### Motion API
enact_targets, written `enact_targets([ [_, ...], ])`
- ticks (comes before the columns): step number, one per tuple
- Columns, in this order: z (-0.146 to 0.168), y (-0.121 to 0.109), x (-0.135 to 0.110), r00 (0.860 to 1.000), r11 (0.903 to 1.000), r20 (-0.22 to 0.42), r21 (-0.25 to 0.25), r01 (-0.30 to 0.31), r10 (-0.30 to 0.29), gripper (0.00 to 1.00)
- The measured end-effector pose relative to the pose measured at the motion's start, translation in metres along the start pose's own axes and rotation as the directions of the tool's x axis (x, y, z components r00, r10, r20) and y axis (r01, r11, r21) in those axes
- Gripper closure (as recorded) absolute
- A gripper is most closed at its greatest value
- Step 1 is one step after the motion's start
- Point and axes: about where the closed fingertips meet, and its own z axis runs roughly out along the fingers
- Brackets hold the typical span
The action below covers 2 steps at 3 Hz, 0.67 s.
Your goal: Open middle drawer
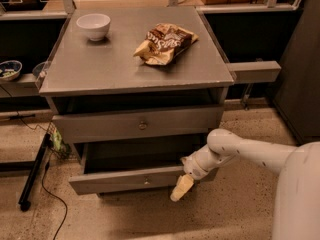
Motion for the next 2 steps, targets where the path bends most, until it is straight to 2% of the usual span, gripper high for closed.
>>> enact_targets([
  [1,0.0000,0.0000,0.0000,1.000,1.0000,0.000,0.000,0.000,0.000,0.00],
  [2,0.0001,0.0000,0.0000,1.000,1.0000,0.000,0.000,0.000,0.000,0.16],
])
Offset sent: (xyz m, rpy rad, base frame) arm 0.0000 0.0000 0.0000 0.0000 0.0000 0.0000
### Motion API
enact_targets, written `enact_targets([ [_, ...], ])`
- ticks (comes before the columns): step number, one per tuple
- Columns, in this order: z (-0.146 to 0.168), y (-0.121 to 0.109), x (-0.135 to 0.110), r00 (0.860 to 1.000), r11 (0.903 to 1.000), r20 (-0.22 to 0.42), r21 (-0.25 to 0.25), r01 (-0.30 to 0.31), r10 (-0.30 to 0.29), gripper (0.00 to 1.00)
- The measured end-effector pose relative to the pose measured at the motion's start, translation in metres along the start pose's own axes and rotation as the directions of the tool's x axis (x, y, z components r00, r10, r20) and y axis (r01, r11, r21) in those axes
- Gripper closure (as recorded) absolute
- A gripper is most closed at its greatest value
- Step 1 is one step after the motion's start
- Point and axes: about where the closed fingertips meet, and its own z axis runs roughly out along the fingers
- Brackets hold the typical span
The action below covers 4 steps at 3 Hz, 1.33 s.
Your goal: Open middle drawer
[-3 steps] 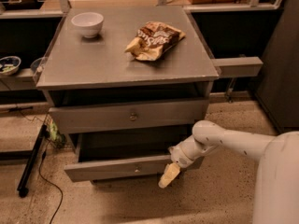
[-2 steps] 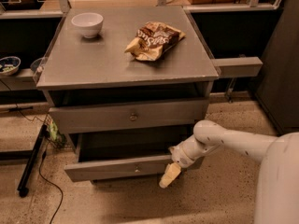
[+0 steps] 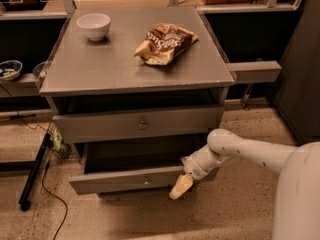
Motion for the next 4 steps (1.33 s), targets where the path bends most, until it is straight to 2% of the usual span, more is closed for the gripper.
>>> enact_targets([
  [3,0.0001,0.0000,0.0000,1.000,1.0000,0.000,0.000,0.000,0.000,0.86],
  [4,0.0001,0.0001,0.0000,1.000,1.0000,0.000,0.000,0.000,0.000,1.00],
])
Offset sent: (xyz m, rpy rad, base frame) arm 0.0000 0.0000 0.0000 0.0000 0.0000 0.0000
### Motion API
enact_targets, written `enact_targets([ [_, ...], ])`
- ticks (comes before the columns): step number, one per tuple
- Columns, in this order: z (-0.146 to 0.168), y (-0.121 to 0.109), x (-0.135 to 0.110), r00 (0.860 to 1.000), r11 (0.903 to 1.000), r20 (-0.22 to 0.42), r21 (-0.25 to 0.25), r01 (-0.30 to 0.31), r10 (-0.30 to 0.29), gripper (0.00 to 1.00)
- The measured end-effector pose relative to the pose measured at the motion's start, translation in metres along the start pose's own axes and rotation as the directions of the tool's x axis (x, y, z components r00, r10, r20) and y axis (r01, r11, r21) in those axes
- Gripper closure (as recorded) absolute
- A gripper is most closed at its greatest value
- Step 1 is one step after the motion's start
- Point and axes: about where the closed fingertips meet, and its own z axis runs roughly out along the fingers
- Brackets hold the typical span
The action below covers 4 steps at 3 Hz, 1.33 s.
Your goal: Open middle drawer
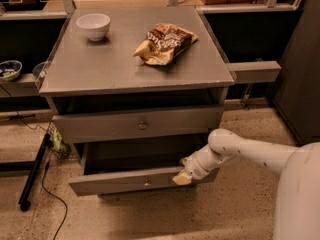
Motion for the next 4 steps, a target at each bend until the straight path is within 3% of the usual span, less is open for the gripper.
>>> enact_targets([
  [4,-0.016,-0.025,-0.003,1.000,1.0000,0.000,0.000,0.000,0.000,1.00],
])
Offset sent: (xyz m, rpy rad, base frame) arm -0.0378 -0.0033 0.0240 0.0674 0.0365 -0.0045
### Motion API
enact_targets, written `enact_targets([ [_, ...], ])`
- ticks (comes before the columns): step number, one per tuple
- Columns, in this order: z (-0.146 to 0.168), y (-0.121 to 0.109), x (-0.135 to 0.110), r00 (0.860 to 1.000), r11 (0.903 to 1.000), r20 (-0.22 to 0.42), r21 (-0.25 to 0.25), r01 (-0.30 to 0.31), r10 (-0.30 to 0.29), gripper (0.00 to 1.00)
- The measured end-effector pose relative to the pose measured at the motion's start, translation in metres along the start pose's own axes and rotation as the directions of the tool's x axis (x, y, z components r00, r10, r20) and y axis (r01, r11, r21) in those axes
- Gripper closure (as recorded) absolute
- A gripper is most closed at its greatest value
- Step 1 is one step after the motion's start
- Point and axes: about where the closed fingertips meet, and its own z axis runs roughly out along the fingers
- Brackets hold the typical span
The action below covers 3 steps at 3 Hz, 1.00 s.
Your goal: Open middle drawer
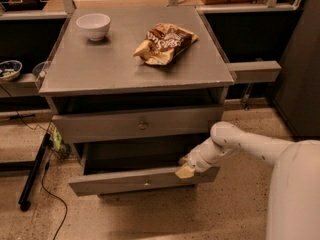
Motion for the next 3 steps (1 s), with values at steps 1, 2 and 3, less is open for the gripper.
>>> enact_targets([
  [1,-0.0022,-0.0052,0.0001,1.000,1.0000,0.000,0.000,0.000,0.000,1.00],
  [2,-0.0057,-0.0057,0.0017,1.000,1.0000,0.005,-0.005,-0.005,0.005,1.00],
  [3,-0.0055,-0.0058,0.0016,1.000,1.0000,0.004,-0.005,-0.005,0.005,1.00],
])
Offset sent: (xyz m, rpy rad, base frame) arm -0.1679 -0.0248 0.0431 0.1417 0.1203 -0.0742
